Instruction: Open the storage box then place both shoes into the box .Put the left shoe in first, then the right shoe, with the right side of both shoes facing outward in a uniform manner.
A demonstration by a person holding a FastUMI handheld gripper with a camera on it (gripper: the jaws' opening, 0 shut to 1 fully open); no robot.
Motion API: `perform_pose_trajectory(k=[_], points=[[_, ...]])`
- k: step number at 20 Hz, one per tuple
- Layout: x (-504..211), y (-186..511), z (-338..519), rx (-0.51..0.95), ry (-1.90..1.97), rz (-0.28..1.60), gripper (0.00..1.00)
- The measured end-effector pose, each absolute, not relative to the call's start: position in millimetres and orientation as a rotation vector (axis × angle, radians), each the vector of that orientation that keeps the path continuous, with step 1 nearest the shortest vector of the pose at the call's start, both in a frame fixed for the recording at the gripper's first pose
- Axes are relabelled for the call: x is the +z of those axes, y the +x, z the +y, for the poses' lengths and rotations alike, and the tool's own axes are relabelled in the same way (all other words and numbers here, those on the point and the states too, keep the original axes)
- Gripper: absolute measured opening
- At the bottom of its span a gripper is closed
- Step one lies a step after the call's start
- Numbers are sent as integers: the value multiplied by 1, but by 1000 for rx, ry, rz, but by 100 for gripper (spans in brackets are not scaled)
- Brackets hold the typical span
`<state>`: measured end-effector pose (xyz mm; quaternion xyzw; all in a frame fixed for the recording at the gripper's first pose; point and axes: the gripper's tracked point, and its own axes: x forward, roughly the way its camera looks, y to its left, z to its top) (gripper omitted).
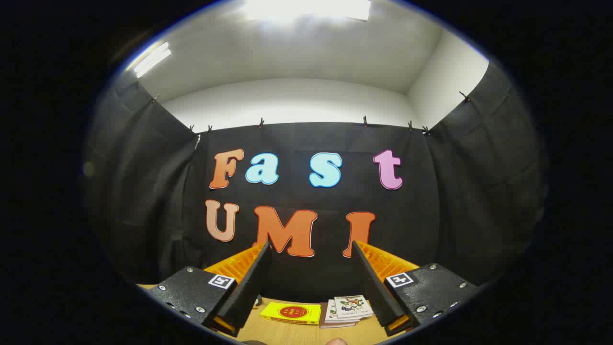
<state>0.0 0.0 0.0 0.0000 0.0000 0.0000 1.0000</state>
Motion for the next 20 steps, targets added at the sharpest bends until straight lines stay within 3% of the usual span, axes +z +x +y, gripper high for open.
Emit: perform_pose_trajectory(k=[20], points=[[-15, 4, 13, 26, 26, 68, 99]])
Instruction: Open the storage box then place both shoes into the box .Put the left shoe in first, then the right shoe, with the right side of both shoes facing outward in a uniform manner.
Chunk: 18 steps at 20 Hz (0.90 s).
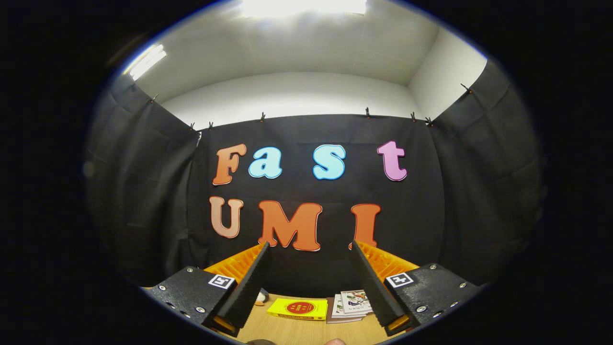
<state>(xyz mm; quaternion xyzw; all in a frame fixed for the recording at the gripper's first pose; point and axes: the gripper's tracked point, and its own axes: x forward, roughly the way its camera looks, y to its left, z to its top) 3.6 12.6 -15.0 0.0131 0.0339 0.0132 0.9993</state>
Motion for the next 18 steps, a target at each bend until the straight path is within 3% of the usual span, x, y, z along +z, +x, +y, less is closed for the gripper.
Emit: perform_pose_trajectory(k=[8, 18], points=[[-92, -2, 71, 193, 189, 282, 99], [-240, -53, 166, 403, 390, 737, 95]])
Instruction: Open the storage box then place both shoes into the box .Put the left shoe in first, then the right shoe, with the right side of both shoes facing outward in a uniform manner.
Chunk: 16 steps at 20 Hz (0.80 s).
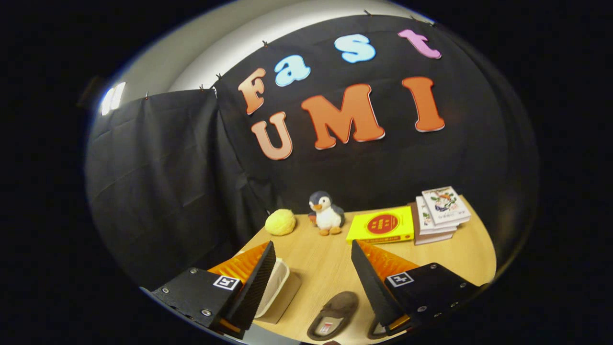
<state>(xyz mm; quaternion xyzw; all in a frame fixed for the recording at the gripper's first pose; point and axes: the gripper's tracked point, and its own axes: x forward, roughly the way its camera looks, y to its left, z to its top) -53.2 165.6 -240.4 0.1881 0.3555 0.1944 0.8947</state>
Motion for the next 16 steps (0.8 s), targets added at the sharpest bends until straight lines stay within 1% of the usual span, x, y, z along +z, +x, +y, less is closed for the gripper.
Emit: perform_pose_trajectory(k=[3, 7, 11, 16], points=[[-280, -76, 197, 472, 456, 886, 96], [-318, -108, 235, 545, 535, 1039, 96], [-337, -130, 275, 620, 678, 1162, 96], [-352, -155, 315, 703, 780, 1269, 95]])
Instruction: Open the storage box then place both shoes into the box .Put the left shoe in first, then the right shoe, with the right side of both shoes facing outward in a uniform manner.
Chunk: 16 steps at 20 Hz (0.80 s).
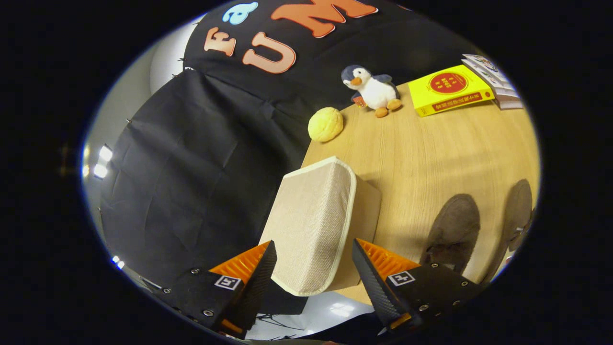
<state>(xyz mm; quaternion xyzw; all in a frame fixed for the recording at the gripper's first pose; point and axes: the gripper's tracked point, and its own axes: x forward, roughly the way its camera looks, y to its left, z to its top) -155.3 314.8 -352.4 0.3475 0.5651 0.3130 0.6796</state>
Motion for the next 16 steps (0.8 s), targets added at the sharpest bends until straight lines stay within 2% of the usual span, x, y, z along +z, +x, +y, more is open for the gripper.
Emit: perform_pose_trajectory(k=[10, 14, 16], points=[[-389, -185, 361, 719, 926, 1451, 95], [-376, -176, 353, 749, 948, 1410, 89], [-360, -170, 352, 763, 994, 1376, 83]])
